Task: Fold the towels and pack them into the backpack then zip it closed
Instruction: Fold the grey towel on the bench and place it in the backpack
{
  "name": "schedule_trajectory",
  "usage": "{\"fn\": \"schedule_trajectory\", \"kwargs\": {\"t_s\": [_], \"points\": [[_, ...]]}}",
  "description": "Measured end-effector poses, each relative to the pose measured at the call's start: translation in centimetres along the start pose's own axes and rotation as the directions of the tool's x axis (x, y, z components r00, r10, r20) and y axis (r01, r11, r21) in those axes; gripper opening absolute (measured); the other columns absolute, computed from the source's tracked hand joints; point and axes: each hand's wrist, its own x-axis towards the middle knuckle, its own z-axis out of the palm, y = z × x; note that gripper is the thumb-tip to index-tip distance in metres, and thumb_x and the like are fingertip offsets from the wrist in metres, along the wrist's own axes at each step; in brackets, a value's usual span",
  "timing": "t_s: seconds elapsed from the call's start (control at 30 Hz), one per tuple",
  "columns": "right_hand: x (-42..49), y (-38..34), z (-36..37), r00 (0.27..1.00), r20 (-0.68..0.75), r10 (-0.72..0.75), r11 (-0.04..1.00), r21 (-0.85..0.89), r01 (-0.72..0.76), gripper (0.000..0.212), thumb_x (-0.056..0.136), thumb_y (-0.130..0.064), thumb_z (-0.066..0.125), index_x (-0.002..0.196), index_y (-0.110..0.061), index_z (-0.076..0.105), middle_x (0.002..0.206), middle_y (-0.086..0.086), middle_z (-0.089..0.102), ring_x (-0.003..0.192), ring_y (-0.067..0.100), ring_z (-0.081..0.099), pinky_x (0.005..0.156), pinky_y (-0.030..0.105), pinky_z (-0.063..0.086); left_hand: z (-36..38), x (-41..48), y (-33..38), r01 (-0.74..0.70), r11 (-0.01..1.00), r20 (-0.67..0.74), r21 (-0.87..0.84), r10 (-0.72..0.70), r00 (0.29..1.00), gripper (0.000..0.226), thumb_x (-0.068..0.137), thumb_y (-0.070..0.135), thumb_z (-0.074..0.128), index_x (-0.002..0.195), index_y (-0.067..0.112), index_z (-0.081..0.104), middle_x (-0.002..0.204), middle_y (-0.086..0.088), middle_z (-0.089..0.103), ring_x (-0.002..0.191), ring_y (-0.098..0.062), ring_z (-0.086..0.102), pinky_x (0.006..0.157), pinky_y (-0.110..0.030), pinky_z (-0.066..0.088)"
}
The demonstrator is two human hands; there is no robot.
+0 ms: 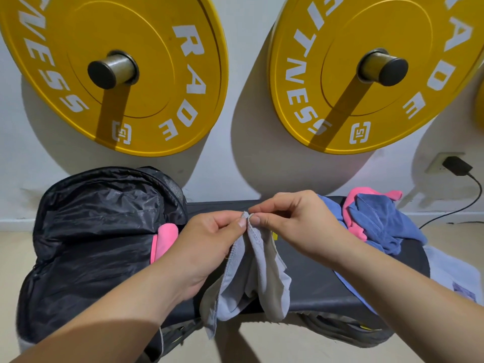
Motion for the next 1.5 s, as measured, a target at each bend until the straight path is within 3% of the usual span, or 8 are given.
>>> {"fn": "schedule_trajectory", "kwargs": {"t_s": [0.2, 0.4, 0.57, 0.7, 0.93, 1.2, 1.4, 1.5], "points": [[0.0, 0.2, 0.3, 1.0, -0.025, 0.018, 0.995, 0.096, -0.015, 0.006, 0.081, -0.019, 0.085, 0.086, -0.022, 0.083, 0.078, -0.009, 0.078, 0.073, 0.0, 0.07, 0.067, 0.015, 0.05, -0.2, 0.0, -0.1, 0.012, 1.0, 0.074, -0.007, -0.012, 0.997, 0.026, 0.106, 0.022, 0.054, 0.118, 0.021, 0.076, 0.121, -0.009, 0.075, 0.129, -0.038, 0.059, 0.117, -0.062, 0.034], [-0.2, 0.6, 0.8, 0.995, 0.001, 0.098, 0.937, 0.338, -0.092, 0.008, 0.082, -0.015, 0.084, 0.088, -0.011, 0.081, 0.086, 0.008, 0.079, 0.079, 0.011, 0.072, 0.072, 0.021, 0.053, -0.1, -0.6, 0.5, -0.069, 0.997, 0.04, -0.026, 0.07, 0.997, 0.017, 0.091, 0.01, 0.072, 0.107, 0.009, 0.077, 0.106, -0.017, 0.077, 0.097, -0.021, 0.071, 0.09, -0.031, 0.052], [-0.2, 0.5, 0.8, 0.987, 0.153, 0.038, 0.942, 0.325, -0.087, 0.027, 0.089, -0.039, 0.074, 0.096, -0.013, 0.078, 0.095, 0.008, 0.078, 0.086, 0.011, 0.066, 0.081, 0.029, 0.051, 0.0, -0.6, 1.7, -0.138, 0.99, -0.069, -0.024, 0.136, 0.988, 0.021, 0.094, -0.001, 0.062, 0.088, 0.011, 0.078, 0.097, -0.021, 0.077, 0.088, -0.025, 0.07, 0.09, -0.039, 0.053], [0.1, 0.6, -0.1, 0.955, 0.293, 0.04, 0.996, 0.069, -0.063, 0.036, 0.078, -0.043, 0.082, 0.088, -0.01, 0.073, 0.088, 0.022, 0.071, 0.075, 0.014, 0.06, 0.069, 0.037, 0.05, -1.0, -0.8, 3.9, -0.196, 0.961, -0.121, -0.196, 0.175, 0.977, 0.018, 0.088, 0.01, 0.058, 0.083, 0.019, 0.073, 0.097, -0.03, 0.066, 0.094, -0.03, 0.058, 0.092, -0.047, 0.043], [0.5, 4.0, -1.2, 0.954, 0.195, 0.229, 0.867, -0.485, -0.109, 0.034, 0.091, -0.016, 0.058, 0.061, -0.026, 0.048, 0.049, -0.019, 0.051, 0.047, 0.004, 0.042, 0.051, 0.017, 0.035, -2.4, 0.0, 3.6, -0.321, 0.94, -0.353, -0.115, 0.264, 0.898, 0.018, 0.102, 0.009, 0.055, 0.097, 0.019, 0.069, 0.084, -0.001, 0.07, 0.084, -0.015, 0.064, 0.082, -0.034, 0.048], [-0.1, 7.4, -1.7, 0.868, 0.003, 0.497, 0.84, -0.254, -0.48, 0.013, 0.087, -0.007, 0.052, 0.095, -0.01, 0.061, 0.094, 0.022, 0.073, 0.067, 0.024, 0.065, 0.058, 0.034, 0.054, -3.5, 0.9, 2.6, -0.29, 0.953, -0.386, -0.088, 0.236, 0.892, 0.017, 0.104, 0.012, 0.054, 0.099, 0.021, 0.068, 0.086, -0.003, 0.072, 0.085, -0.02, 0.063, 0.08, -0.038, 0.048], [0.6, 7.2, -1.9, 0.772, -0.254, 0.583, 0.811, 0.237, -0.534, 0.015, 0.086, -0.001, 0.044, 0.084, -0.016, 0.043, 0.08, 0.019, 0.063, 0.06, 0.034, 0.066, 0.06, 0.045, 0.059, -4.8, 2.3, 0.6, -0.283, 0.952, -0.427, 0.116, 0.305, 0.851, 0.016, 0.102, 0.022, 0.056, 0.097, 0.03, 0.069, 0.092, -0.019, 0.072, 0.082, -0.026, 0.06, 0.078, -0.042, 0.046], [1.1, 5.5, -3.4, 0.767, -0.256, 0.589, 0.765, 0.482, -0.427, 0.027, 0.086, 0.007, 0.039, 0.074, -0.017, 0.041, 0.064, 0.008, 0.058, 0.058, 0.028, 0.053, 0.057, 0.04, 0.053, -6.1, 3.2, -0.7, -0.2, 0.957, -0.496, 0.211, 0.281, 0.821, 0.015, 0.102, 0.024, 0.057, 0.095, 0.031, 0.069, 0.078, -0.003, 0.069, 0.074, -0.021, 0.057, 0.071, -0.037, 0.043]]}}
